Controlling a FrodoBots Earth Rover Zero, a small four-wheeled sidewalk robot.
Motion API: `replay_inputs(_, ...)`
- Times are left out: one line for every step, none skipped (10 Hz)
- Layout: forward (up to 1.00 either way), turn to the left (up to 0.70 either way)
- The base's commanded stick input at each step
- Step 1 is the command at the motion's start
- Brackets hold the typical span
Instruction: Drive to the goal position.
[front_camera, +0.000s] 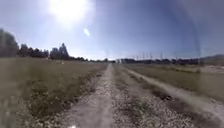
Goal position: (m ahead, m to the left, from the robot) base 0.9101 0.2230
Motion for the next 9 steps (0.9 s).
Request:
replay_inputs(0.5, 0.0)
replay_inputs(0.5, 0.0)
replay_inputs(0.5, 0.0)
replay_inputs(0.5, -0.01)
replay_inputs(0.5, -0.05)
replay_inputs(0.5, -0.21)
replay_inputs(0.5, -0.41)
replay_inputs(0.5, -0.25)
replay_inputs(0.5, 0.0)
